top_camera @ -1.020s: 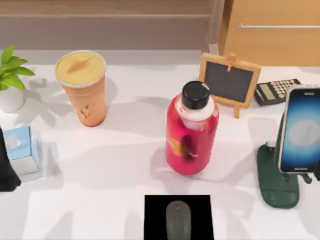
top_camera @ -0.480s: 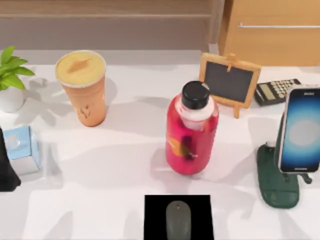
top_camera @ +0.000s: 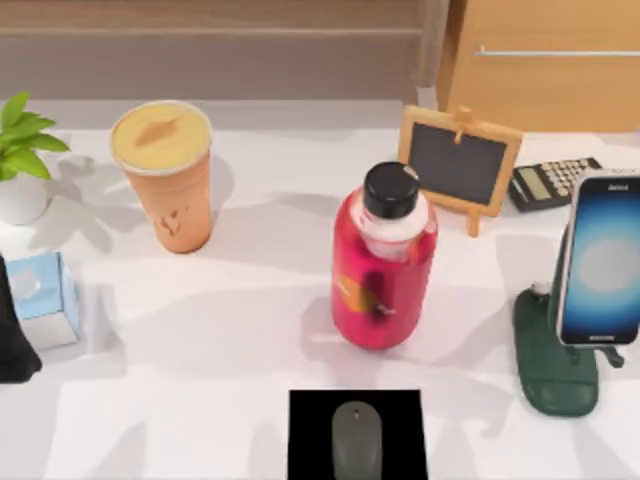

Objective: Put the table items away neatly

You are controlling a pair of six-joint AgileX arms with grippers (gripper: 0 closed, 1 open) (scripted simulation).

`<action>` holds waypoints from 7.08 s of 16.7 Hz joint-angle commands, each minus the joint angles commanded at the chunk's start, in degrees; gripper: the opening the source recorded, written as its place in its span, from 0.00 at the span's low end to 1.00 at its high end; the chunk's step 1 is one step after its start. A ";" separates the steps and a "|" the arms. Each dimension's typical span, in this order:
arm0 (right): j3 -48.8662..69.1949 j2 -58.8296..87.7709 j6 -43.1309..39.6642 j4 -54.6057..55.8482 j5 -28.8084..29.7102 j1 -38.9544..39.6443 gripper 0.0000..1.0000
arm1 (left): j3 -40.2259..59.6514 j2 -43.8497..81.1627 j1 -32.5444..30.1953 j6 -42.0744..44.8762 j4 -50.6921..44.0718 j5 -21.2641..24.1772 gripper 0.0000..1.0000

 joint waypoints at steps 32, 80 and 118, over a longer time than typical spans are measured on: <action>0.00 0.00 0.00 0.00 0.00 0.00 1.00 | 24.94 117.14 -28.42 -2.57 86.27 -25.48 1.00; 0.00 0.00 0.00 0.00 0.00 0.00 1.00 | 31.29 117.38 -25.91 -2.09 80.20 -22.93 0.00; 0.00 0.00 0.00 0.00 0.00 0.00 1.00 | 84.65 115.70 -19.53 -1.23 25.71 -16.64 0.00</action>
